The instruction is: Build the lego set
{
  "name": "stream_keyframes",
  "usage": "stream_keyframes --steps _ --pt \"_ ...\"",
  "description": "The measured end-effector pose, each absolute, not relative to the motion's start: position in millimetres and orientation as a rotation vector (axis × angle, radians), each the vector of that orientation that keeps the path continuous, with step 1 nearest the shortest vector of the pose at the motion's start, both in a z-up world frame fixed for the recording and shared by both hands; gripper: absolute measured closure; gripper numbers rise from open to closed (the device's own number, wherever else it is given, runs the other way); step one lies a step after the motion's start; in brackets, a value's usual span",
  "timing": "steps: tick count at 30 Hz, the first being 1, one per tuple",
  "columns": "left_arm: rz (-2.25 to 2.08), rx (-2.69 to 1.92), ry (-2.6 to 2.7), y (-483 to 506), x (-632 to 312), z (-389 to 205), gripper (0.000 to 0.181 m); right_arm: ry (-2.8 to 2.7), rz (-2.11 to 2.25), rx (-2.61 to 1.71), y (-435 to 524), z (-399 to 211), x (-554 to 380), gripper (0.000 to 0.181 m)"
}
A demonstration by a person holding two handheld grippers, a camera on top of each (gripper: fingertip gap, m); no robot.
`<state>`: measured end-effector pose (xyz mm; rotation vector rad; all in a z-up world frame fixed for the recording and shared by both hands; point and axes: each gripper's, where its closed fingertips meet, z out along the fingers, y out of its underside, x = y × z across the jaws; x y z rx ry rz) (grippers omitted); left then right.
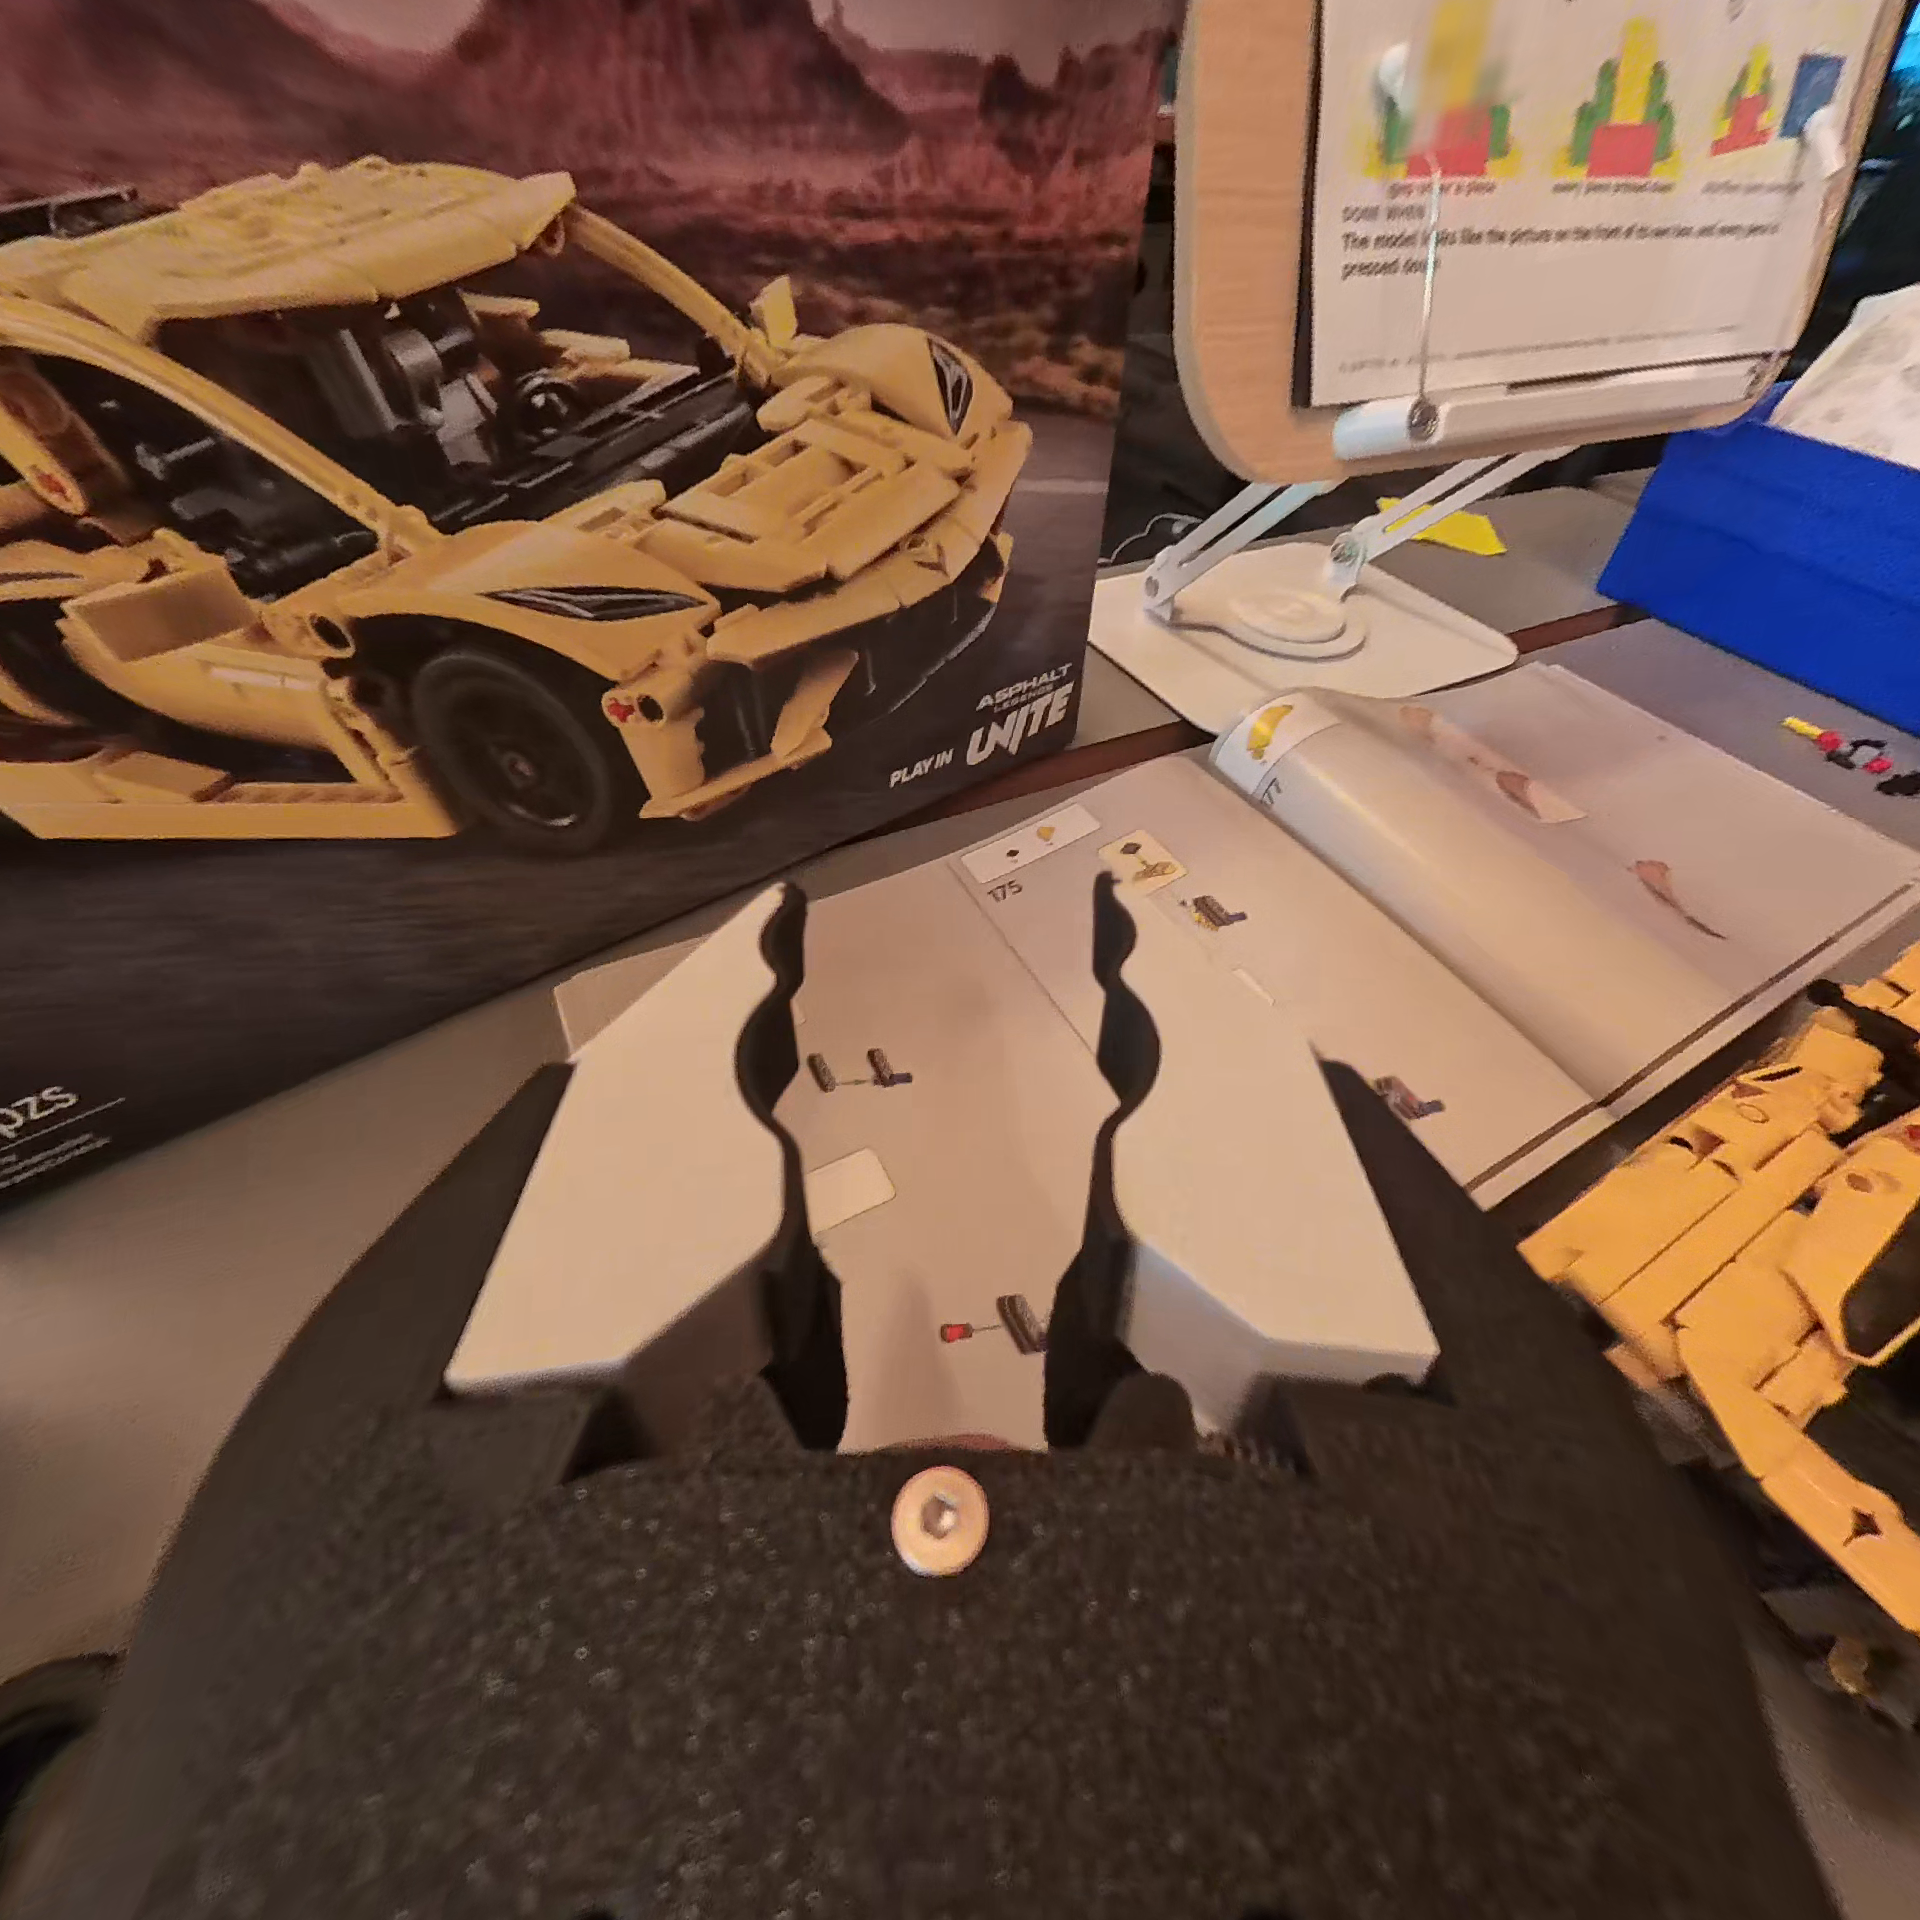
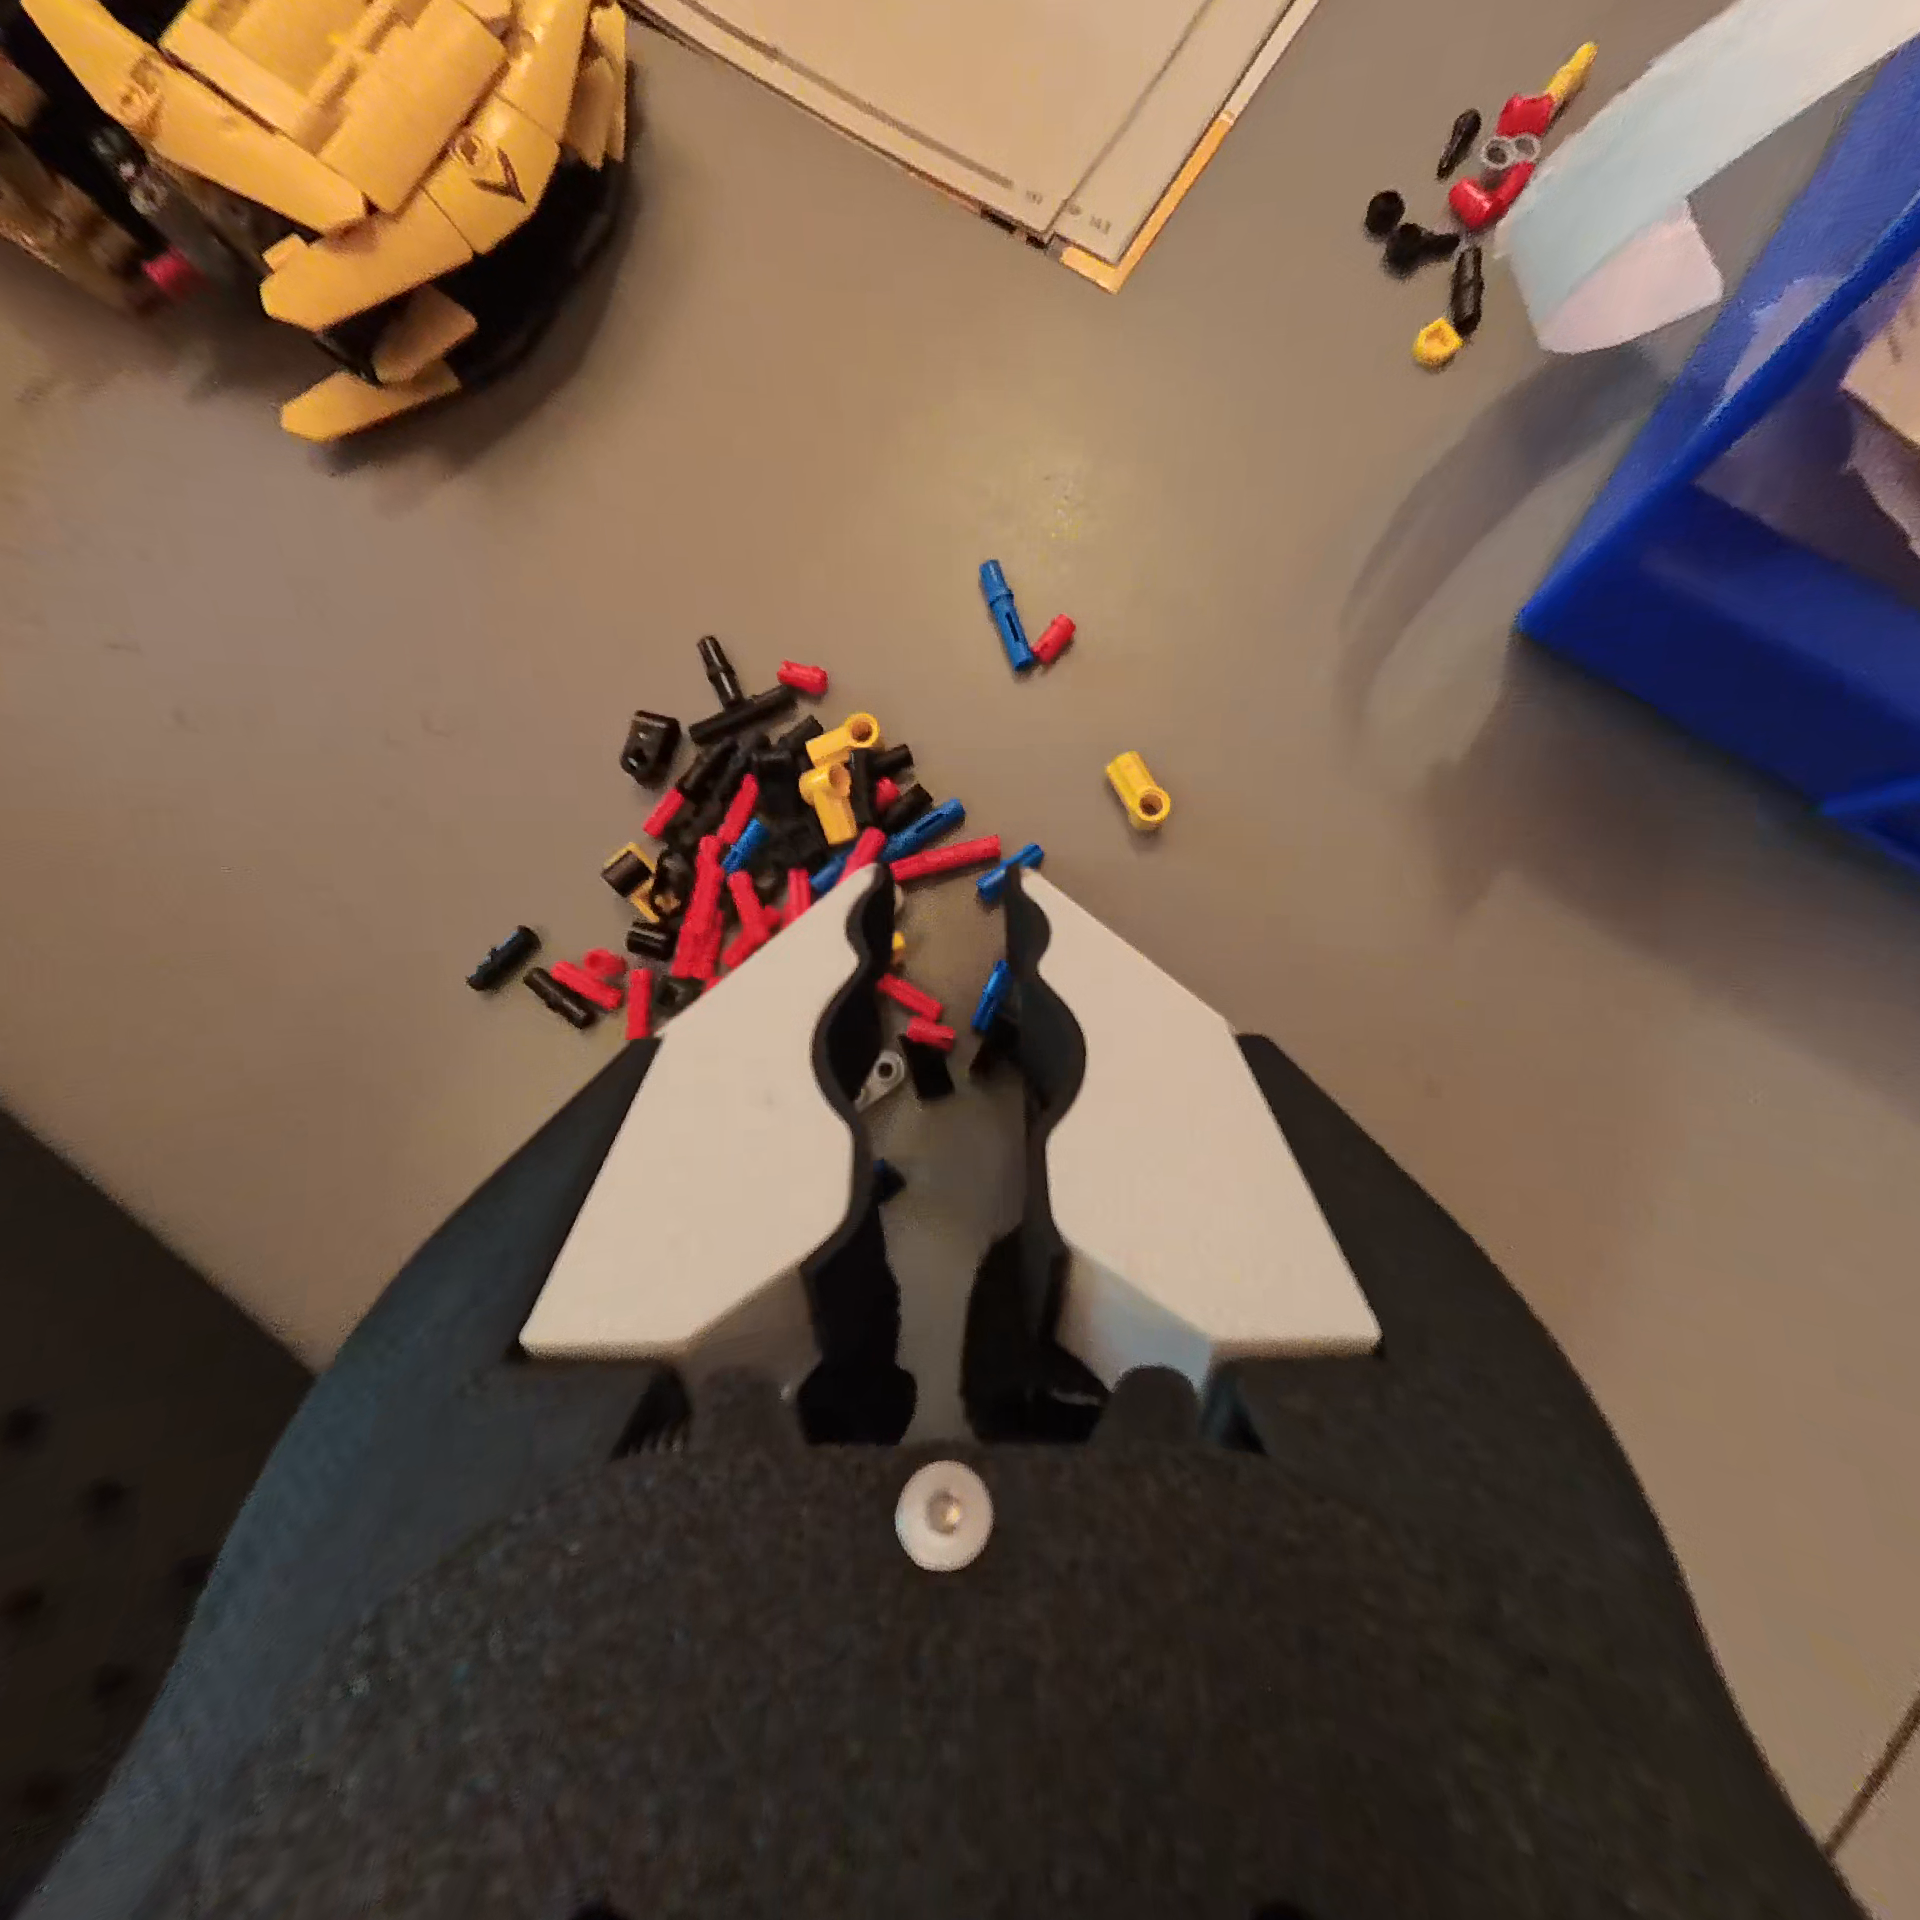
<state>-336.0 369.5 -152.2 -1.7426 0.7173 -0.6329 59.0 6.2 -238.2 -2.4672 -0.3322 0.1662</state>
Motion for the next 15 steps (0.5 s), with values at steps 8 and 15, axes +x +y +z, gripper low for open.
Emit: stream_keyframes --steps 8,15 --pt "-0.588 -1.764 0.703 374 -347 -154 0.126 -0.389 0.254 -2.519 12 -250 71 0.166" --pt "-0.574 -1.769 0.711 374 -349 -155 0.126 -0.478 0.164 -2.523 15 -256 73 0.175"
